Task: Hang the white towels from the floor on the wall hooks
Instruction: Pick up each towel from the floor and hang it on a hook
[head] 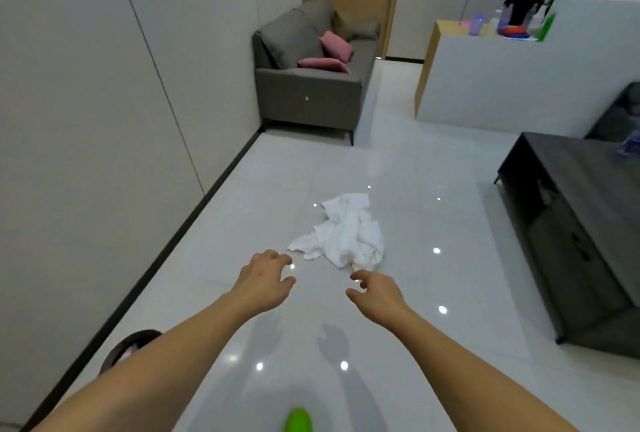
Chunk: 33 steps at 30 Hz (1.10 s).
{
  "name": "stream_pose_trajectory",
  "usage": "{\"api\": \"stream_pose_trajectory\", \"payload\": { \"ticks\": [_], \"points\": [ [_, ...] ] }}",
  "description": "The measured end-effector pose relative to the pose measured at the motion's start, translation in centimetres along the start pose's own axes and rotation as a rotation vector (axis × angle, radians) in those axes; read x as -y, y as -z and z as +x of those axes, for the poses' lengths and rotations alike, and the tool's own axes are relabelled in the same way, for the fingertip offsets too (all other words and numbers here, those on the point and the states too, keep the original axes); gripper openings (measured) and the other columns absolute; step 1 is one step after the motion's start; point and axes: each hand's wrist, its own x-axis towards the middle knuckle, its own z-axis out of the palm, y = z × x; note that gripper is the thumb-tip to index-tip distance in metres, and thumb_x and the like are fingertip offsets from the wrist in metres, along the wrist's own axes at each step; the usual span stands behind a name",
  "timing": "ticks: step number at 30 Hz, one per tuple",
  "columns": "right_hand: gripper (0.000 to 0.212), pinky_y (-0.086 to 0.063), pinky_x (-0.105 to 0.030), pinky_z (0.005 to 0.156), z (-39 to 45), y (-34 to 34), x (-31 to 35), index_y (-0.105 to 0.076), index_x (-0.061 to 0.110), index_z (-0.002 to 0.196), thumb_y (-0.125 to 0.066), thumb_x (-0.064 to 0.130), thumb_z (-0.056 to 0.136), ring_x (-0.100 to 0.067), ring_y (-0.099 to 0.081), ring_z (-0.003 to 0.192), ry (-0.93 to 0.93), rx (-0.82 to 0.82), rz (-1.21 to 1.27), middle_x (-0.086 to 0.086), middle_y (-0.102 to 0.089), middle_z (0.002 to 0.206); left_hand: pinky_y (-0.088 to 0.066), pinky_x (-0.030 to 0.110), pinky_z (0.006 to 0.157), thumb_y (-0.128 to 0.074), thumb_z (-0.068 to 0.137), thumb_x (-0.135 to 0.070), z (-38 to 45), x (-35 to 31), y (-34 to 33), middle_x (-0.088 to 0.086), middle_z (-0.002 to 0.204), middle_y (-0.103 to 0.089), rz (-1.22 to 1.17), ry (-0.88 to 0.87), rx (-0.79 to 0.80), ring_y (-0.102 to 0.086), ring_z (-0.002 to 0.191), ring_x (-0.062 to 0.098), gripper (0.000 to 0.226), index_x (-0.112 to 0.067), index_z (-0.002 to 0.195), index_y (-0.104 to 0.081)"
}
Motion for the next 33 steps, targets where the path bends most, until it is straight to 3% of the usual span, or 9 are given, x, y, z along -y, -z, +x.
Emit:
{"api": "stream_pose_trajectory", "payload": {
  "ticks": [4,10,16,27,33],
  "points": [
    [0.046,-0.048,-0.030,0.095,5.2,0.5,-2.2,-0.056,0.024,0.135,-0.059,0.040,0.092,-0.017,-0.059,0.114,-0.147,0.005,0.067,0.001,-0.062,0.125,-0.038,0.040,0.107,-0.051,0.094,-0.044,8.5,-0.3,-0.7,0.003,0.146,-0.042,0.008,-0.027,0.105,-0.037,0.133,0.025,0.050,-0.024,0.140,-0.047],
    [0.043,-0.049,-0.028,0.091,10.4,0.0,-5.7,-0.057,0.025,0.133,-0.060,0.039,0.092,-0.017,-0.060,0.110,-0.323,0.048,0.171,-0.001,-0.061,0.124,-0.037,0.040,0.106,-0.052,0.094,-0.042,18.6,-2.0,-2.7,0.004,0.146,-0.043,0.026,-0.077,0.237,-0.037,0.133,0.025,0.050,-0.023,0.140,-0.048],
    [0.040,-0.047,-0.027,0.092,19.5,1.5,-9.5,-0.063,0.023,0.126,-0.062,0.036,0.089,-0.021,-0.062,0.108,-0.408,0.079,0.197,-0.003,-0.066,0.119,-0.037,0.038,0.106,-0.052,0.094,-0.041,28.2,-4.2,-6.2,0.004,0.146,-0.043,0.009,-0.077,0.327,-0.037,0.133,0.024,0.050,-0.022,0.140,-0.047],
    [0.037,-0.047,-0.029,0.095,41.1,5.3,-16.6,-0.065,0.020,0.124,-0.061,0.032,0.089,-0.022,-0.063,0.109,-0.516,0.242,0.310,-0.003,-0.066,0.122,-0.040,0.033,0.099,-0.055,0.094,-0.036,46.8,-5.3,-9.5,0.009,0.134,-0.052,-0.002,0.207,0.442,-0.049,0.120,0.026,0.042,-0.019,0.132,-0.054],
    [0.035,-0.043,-0.028,0.096,50.3,5.7,-19.0,-0.067,0.019,0.120,-0.062,0.032,0.089,-0.023,-0.059,0.115,-0.545,0.311,0.264,-0.004,-0.066,0.123,-0.036,0.025,0.082,-0.058,0.094,-0.034,55.4,-5.1,-12.2,0.008,0.123,-0.057,-0.070,0.333,0.455,-0.055,0.101,0.020,0.040,-0.017,0.130,-0.057]
  ]
}}
